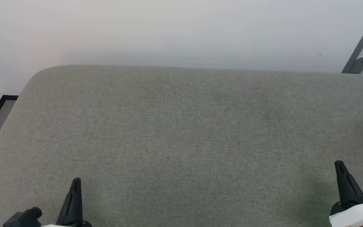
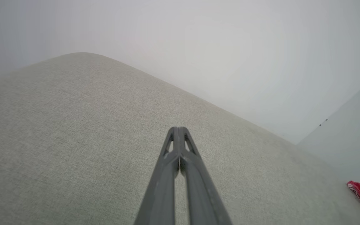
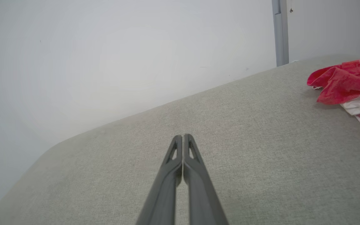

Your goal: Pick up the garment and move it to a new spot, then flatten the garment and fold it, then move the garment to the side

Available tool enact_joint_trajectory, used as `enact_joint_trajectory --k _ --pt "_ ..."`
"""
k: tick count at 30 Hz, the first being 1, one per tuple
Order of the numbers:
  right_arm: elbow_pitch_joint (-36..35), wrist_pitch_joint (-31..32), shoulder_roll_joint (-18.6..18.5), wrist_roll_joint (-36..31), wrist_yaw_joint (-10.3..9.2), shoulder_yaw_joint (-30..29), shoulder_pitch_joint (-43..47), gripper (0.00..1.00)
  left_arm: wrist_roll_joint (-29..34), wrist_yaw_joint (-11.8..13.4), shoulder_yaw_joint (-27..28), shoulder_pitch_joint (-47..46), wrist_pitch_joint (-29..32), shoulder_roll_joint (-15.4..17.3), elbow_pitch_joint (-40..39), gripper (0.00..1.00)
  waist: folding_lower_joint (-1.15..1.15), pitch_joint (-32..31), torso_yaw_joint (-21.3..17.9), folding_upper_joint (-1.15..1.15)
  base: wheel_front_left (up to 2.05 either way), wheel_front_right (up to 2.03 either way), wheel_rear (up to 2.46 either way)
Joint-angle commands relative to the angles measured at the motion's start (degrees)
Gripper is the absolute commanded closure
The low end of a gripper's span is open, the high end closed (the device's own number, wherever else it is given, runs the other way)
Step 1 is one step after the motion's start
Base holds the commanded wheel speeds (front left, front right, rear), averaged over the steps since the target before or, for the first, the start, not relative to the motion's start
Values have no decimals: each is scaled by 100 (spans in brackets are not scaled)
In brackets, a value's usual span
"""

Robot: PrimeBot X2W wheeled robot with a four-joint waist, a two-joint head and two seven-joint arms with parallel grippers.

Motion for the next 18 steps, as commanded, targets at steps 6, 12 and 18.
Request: enact_joint_trajectory --k 6,12,18 --pt "23 124 66 610 1 -32 -235 100 -700 4 62 -284 156 14 23 100 0 0 -27 0 0 0 0" --pt "89 211 147 1059 1 -40 -325 100 -1199 4 83 -394 279 -7 93 100 0 1 -53 0 0 0 0" --pt "144 282 209 1412 1 -47 -390 100 -1586 4 103 -474 377 -26 135 100 0 2 -74 0 0 0 0"
